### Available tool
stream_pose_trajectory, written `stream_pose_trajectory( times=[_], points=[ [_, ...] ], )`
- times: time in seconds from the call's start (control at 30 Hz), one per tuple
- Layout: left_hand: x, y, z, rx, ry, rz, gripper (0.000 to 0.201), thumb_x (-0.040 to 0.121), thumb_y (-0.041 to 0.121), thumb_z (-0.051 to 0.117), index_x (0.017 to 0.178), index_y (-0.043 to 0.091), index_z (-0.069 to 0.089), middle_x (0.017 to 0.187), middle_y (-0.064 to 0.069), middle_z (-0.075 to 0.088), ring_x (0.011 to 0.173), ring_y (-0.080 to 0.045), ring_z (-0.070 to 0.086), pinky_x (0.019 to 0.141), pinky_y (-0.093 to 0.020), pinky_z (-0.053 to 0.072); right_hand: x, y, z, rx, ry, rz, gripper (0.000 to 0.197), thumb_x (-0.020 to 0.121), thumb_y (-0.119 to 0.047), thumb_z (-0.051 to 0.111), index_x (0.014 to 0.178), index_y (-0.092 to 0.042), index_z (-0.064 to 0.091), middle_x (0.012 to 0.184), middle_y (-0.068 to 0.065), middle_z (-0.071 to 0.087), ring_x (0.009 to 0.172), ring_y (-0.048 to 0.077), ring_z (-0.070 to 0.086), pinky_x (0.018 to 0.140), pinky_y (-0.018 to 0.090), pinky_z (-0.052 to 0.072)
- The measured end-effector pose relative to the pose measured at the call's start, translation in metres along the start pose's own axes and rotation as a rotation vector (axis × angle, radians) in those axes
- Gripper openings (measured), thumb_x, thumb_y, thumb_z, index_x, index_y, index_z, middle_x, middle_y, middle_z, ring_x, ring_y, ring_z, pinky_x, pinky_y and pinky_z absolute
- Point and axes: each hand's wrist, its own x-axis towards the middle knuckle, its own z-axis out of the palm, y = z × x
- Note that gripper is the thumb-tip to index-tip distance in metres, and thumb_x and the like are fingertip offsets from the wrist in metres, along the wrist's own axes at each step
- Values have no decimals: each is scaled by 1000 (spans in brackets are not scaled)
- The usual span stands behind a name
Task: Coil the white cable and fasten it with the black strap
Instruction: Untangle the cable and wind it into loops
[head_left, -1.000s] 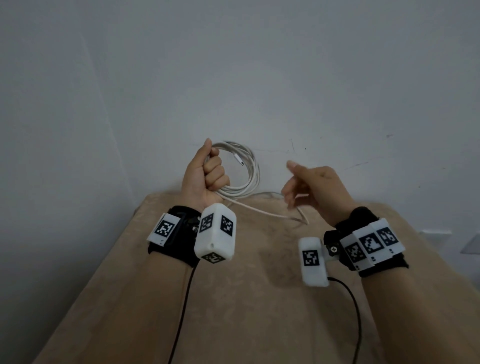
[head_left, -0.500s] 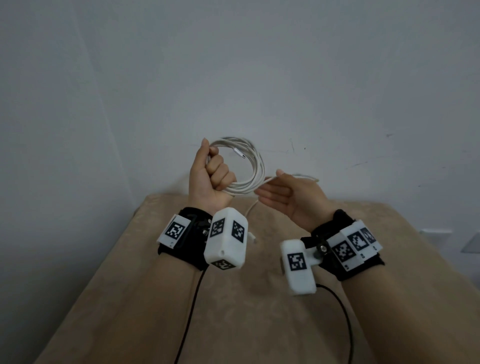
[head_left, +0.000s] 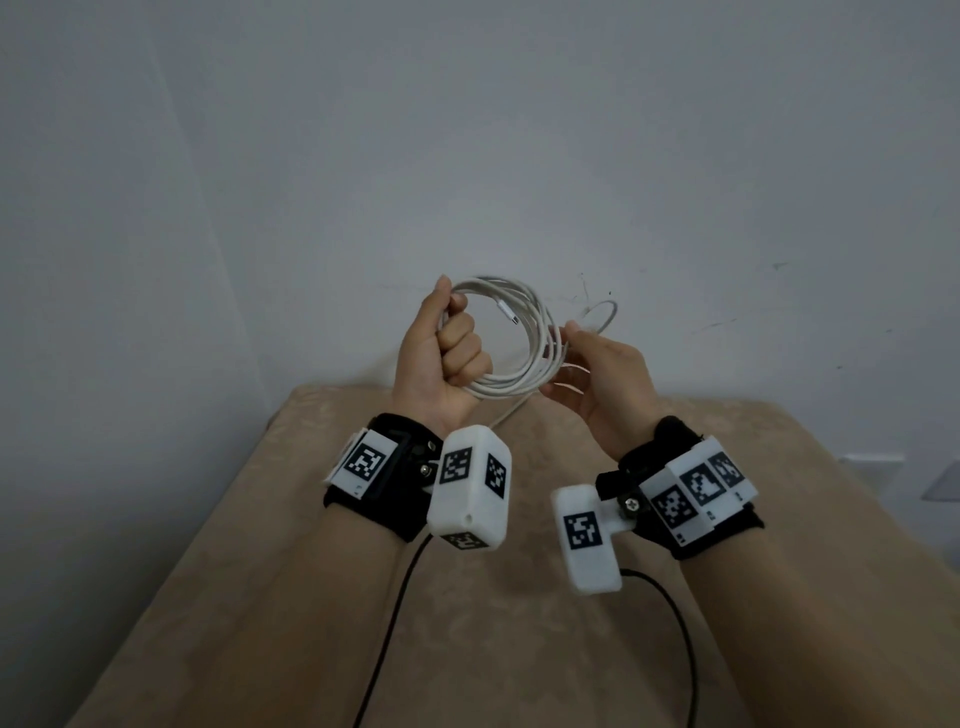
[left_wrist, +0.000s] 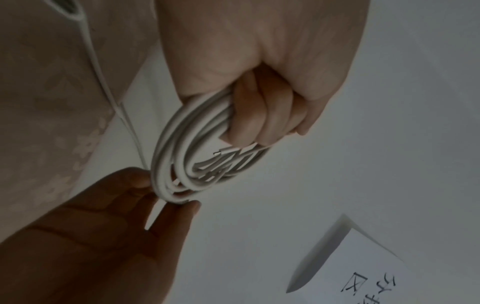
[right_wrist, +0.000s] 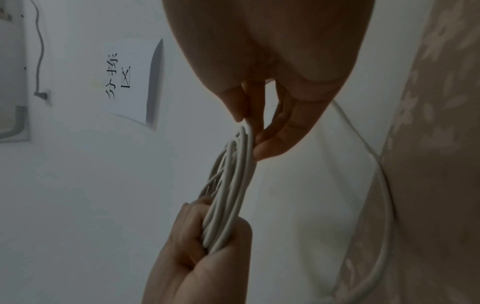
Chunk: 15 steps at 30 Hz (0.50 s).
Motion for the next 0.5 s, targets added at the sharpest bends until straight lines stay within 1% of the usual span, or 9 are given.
stream_pose_trajectory(
  times=[0.07, 0.1, 0.13, 0.2, 0.27, 0.3, 0.4, 0.5],
  points=[
    [0, -1, 0, 51, 1, -13, 33, 99, 36, 38, 72, 18, 44, 32, 9, 24, 21, -2, 20, 24, -14, 15, -1, -1, 1, -69, -3, -16, 27, 97, -20, 50, 81, -7, 67, 69, 6, 65, 55, 13, 61, 56, 26, 54],
    [0, -2, 0, 72, 3, -19, 33, 99, 36, 38, 72, 18, 44, 32, 10, 24, 21, -2, 20, 24, -14, 15, -2, -1, 1, -98, -5, -23, 27, 97, -19, 49, 81, -6, 67, 72, 8, 66, 58, 14, 63, 58, 27, 55],
    [0, -2, 0, 88, 5, -26, 33, 99, 36, 38, 72, 18, 44, 33, 10, 23, 22, -1, 19, 24, -14, 15, -2, -1, 1, -119, -9, -29, 28, 98, -18, 48, 82, -5, 67, 77, 12, 67, 64, 17, 64, 62, 29, 56],
    [0, -3, -1, 97, 4, -43, 33, 99, 36, 39, 72, 18, 44, 32, 10, 23, 21, -1, 19, 24, -14, 15, 0, 1, 1, -136, -14, -31, 28, 98, -17, 47, 85, -2, 66, 89, 18, 68, 79, 24, 65, 75, 34, 56],
    [0, -4, -1, 90, 0, -58, 33, 99, 36, 39, 72, 18, 44, 32, 10, 24, 21, -2, 20, 24, -14, 14, 1, 3, 1, -116, -19, -17, 29, 99, -17, 45, 88, -1, 67, 92, 20, 69, 87, 28, 65, 85, 39, 54],
    [0, -4, -1, 86, -4, -63, 33, 99, 36, 38, 72, 18, 45, 32, 10, 24, 21, -2, 20, 24, -14, 14, 1, 3, 1, -93, -31, -8, 30, 100, -17, 44, 90, 1, 66, 92, 20, 70, 87, 29, 66, 86, 40, 54],
    [-2, -4, 0, 84, -21, -81, 33, 99, 36, 38, 72, 17, 45, 32, 9, 24, 21, -2, 20, 24, -14, 15, 0, 2, 2, 8, -83, 16, 35, 102, -18, 38, 99, 6, 63, 92, 21, 70, 80, 28, 71, 80, 40, 57],
    [-3, -5, 3, 110, -37, -108, 33, 99, 36, 39, 72, 17, 44, 32, 9, 24, 21, -3, 20, 25, -14, 13, -1, 0, 4, 141, -101, 57, 36, 102, -18, 36, 94, 7, 61, 83, 20, 68, 68, 25, 71, 70, 38, 61]
  ],
)
